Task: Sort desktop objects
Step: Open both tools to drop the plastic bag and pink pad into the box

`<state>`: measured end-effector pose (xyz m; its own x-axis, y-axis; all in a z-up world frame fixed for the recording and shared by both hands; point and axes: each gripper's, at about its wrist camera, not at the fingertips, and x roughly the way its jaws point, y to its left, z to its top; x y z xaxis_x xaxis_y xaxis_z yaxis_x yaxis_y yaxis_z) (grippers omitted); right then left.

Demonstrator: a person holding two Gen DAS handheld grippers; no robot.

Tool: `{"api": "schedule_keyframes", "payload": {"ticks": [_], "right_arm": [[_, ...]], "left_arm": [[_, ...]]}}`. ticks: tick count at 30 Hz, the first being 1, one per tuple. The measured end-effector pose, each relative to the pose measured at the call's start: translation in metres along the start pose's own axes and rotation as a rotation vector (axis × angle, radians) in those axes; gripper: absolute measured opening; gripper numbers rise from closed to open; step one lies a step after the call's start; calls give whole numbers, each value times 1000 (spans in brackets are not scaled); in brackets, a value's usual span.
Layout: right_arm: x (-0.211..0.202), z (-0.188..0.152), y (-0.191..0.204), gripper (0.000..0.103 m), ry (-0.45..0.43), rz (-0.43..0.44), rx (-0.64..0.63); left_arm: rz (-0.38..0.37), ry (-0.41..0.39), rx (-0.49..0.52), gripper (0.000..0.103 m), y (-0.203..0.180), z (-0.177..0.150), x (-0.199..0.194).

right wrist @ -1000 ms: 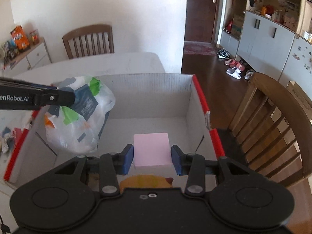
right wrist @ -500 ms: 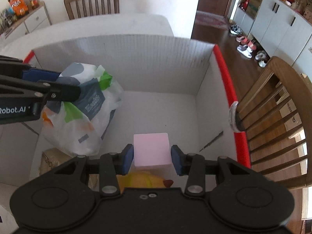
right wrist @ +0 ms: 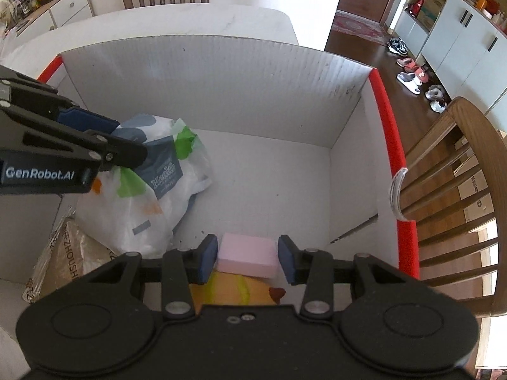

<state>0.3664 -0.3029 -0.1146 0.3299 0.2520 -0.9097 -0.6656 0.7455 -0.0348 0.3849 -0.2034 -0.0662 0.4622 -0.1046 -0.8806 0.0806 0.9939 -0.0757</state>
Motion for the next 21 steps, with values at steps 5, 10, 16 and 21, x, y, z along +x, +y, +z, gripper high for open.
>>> {"api": "schedule_keyframes", "payload": {"ticks": [5, 10, 16, 21], "right_arm": [[-9, -3, -5, 50, -11, 21, 8], [-22, -7, -6, 59, -31, 35, 12], [-42, -9, -10, 61, -69, 80, 24], [-68, -12, -7, 62, -110, 121, 45]], "left_arm": [[-8, -25, -1, 36, 0, -3, -7], [-13, -51, -13, 42, 0, -5, -18], [-36, -79, -26, 51, -1, -11, -38], [-66, -110, -51, 51, 3, -20, -58]]}}
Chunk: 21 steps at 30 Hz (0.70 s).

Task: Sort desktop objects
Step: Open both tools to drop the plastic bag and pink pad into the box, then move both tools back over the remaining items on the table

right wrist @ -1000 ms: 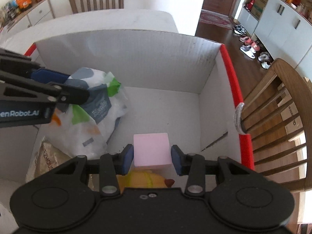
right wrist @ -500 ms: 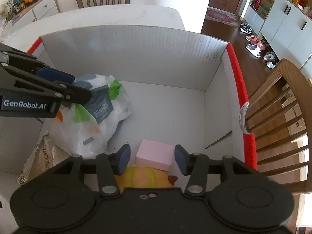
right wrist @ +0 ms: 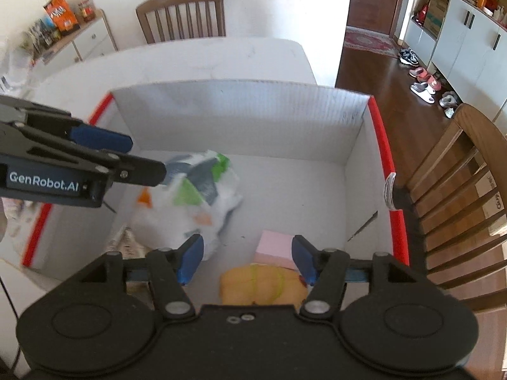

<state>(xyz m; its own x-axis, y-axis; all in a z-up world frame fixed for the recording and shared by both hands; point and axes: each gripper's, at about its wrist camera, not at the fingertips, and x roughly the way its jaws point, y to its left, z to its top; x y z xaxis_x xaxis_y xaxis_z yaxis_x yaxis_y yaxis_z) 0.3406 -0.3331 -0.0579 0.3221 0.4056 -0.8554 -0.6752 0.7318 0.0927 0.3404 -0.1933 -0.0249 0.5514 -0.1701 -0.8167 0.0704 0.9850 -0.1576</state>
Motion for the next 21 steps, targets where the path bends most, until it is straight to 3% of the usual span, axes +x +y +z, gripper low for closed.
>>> {"api": "schedule_keyframes", "payload": {"ticks": [11, 21], "right_arm": [[-38, -3, 16, 64, -69, 53, 50], [-48, -12, 52, 73, -113, 29, 67]], "left_arm": [[-35, -71, -35, 51, 17, -24, -52], [-73, -94, -58, 53, 40, -55, -83]]}}
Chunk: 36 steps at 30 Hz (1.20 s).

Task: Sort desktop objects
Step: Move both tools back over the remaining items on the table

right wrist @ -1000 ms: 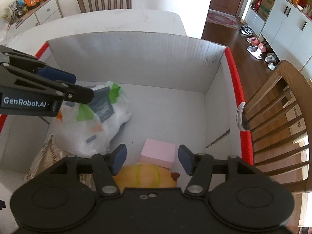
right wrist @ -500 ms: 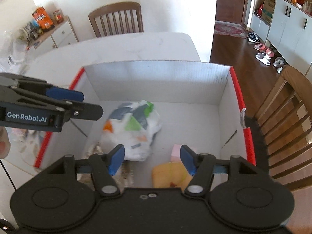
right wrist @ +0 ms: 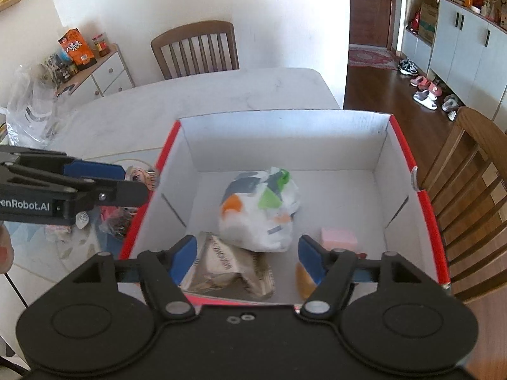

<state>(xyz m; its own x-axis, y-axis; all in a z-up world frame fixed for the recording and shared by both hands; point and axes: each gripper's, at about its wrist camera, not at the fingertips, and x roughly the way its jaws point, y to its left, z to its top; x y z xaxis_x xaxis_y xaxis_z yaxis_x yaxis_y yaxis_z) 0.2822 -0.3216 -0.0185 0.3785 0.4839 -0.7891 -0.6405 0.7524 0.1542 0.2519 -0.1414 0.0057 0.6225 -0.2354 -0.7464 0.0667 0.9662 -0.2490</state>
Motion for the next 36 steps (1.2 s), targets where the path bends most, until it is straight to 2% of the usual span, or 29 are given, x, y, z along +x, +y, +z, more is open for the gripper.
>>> {"api": "schedule_keyframes", "payload": {"ticks": [7, 10, 15, 20, 27, 36], "right_arm": [[-7, -10, 24, 78, -27, -4, 4], [-8, -14, 35, 85, -42, 14, 21], [-8, -18, 58, 88, -63, 22, 27], [-9, -21, 77, 93, -89, 22, 20], [-6, -23, 108, 98, -129, 35, -2], [13, -27, 161, 99, -146, 39, -70]], "left_arm": [[-24, -16, -26, 79, 19, -17, -21], [-26, -24, -41, 83, 30, -24, -31], [-16, -34, -58, 86, 49, -33, -44], [-1, -36, -78, 99, 69, -43, -55], [50, -64, -88, 102, 97, -57, -71], [114, -100, -123, 102, 134, -79, -86]]}}
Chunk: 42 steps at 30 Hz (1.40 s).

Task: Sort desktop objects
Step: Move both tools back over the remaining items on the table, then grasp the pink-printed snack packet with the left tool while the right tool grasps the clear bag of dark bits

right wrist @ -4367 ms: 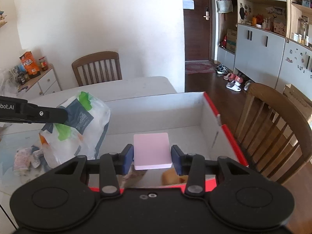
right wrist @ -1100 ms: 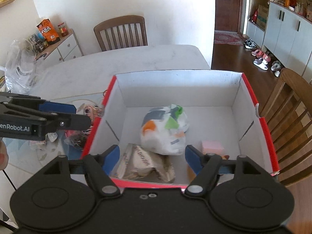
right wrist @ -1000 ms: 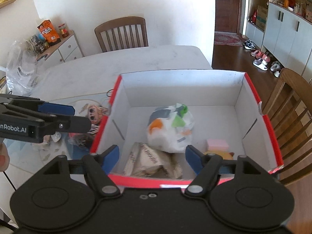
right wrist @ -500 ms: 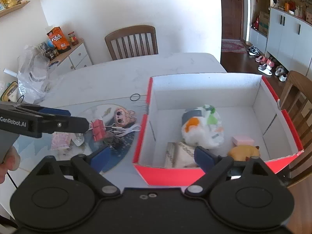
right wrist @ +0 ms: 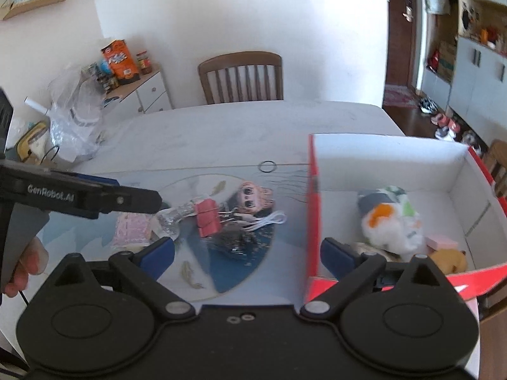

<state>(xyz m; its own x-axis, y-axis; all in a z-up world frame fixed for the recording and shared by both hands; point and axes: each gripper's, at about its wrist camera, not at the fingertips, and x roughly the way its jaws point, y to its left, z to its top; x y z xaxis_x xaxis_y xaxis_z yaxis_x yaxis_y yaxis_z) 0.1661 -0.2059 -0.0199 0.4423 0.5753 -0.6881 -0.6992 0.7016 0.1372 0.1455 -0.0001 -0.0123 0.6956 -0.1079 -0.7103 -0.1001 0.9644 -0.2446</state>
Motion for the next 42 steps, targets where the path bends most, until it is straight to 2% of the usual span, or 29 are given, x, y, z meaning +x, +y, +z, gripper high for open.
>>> {"api": "schedule_keyframes", "payload": {"ticks": [7, 12, 26, 37, 40, 42], "right_arm": [[27, -4, 26, 99, 19, 13, -3], [51, -8, 34, 98, 41, -11, -15], [100, -8, 32, 94, 90, -64, -50], [134, -6, 25, 91, 140, -94, -76], [141, -7, 23, 82, 158, -87, -78], [144, -7, 22, 82, 163, -85, -76]], "left_arm": [[19, -26, -14, 103, 28, -13, -5], [26, -14, -47, 103, 45, -24, 0], [118, 59, -78, 103, 73, -35, 37], [157, 108, -31, 102, 73, -40, 61], [159, 122, -55, 102, 77, -41, 66], [157, 120, -65, 102, 80, -41, 68]]}}
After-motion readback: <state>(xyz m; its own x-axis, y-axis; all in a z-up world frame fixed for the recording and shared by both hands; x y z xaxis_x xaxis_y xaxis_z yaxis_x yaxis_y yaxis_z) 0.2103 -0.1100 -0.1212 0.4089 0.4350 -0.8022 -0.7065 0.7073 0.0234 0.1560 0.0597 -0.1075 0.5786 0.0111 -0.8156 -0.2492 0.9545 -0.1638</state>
